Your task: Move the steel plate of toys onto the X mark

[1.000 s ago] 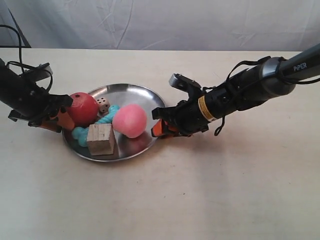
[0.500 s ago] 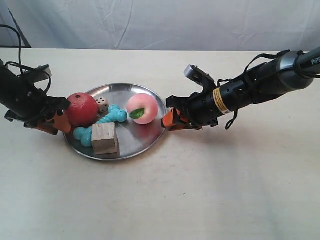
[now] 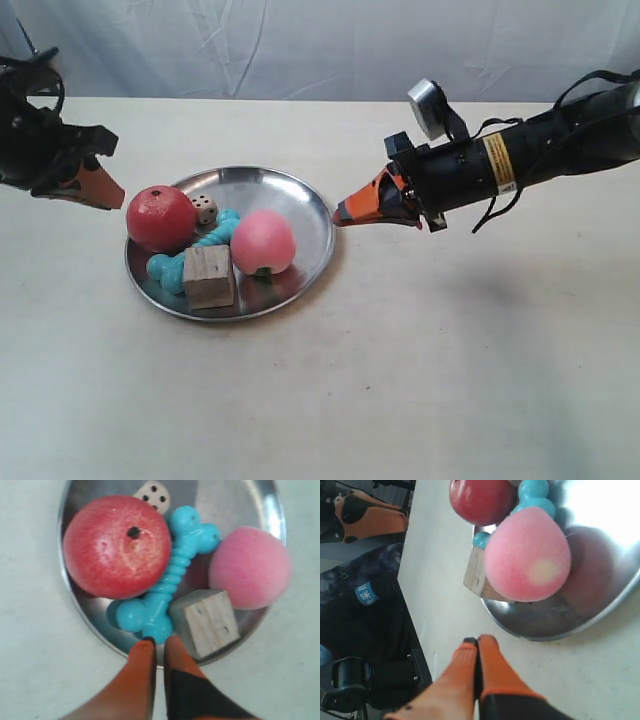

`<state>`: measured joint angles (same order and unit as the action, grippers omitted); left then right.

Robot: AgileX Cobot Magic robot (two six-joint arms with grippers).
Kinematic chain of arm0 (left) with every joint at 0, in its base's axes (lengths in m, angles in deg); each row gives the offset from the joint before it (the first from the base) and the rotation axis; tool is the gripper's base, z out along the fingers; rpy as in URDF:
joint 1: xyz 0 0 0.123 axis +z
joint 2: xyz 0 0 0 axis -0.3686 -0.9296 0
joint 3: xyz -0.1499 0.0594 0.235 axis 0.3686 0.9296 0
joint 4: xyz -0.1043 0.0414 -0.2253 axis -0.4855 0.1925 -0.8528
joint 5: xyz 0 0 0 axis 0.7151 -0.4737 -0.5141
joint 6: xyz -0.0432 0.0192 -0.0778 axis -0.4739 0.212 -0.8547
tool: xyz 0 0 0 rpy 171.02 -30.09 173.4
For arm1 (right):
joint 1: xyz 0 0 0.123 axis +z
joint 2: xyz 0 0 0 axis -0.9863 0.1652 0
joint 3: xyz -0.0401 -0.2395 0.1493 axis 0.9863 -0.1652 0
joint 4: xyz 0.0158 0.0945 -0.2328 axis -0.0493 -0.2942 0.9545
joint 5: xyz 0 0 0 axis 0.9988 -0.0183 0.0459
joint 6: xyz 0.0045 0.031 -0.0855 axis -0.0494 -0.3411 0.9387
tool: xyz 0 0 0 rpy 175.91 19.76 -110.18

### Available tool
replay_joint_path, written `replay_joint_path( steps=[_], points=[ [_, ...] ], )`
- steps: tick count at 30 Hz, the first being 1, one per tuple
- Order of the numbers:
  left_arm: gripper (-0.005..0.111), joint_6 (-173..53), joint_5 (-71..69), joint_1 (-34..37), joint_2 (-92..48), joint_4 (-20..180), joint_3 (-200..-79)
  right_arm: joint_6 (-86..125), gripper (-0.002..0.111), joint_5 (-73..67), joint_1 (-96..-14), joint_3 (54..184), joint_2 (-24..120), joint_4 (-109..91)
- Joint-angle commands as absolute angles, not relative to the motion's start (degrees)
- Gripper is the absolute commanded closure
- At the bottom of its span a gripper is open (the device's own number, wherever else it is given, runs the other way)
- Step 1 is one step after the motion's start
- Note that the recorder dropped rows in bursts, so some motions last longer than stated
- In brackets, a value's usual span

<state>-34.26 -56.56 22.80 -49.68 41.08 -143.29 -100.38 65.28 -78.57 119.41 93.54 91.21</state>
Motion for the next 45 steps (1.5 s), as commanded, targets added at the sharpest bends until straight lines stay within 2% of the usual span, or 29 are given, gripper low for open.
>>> replay_joint_path(
  steps=[1, 8, 15, 21, 30, 36, 45],
  points=[
    [0.107, -28.14, -59.33, 22.72, -42.22, 31.68, -142.00, -102.39, 0.109, 67.13, -79.12, 117.70, 87.43, 91.09],
    [0.107, -25.63, -55.10, 22.59, -26.21, 26.24, -139.66, -101.86, 0.109, 65.37, -79.00, 111.59, 70.65, 91.09],
    [0.107, -24.03, -52.62, 22.59, -11.19, 24.69, -137.38, -100.48, 0.109, 48.63, -76.93, 106.47, 46.86, 91.09],
    [0.107, -24.03, -42.62, 22.59, -0.61, 24.77, -133.68, -96.70, 0.109, 32.22, -74.12, 101.60, 30.09, 91.09],
    [0.107, -17.48, -31.24, 22.59, 10.19, 24.53, -126.36, -87.11, 0.109, 19.38, -72.43, 91.07, 11.46, 91.09],
    [0.107, -16.77, -27.26, 22.59, 14.52, 24.29, -120.34, -86.40, 0.109, 14.72, -72.43, 85.03, 4.66, 91.09],
    [0.107, -15.42, -22.57, 22.59, 14.76, 24.29, -115.90, -87.54, 0.109, 15.73, -72.43, 83.21, 4.52, 91.09]
  ],
)
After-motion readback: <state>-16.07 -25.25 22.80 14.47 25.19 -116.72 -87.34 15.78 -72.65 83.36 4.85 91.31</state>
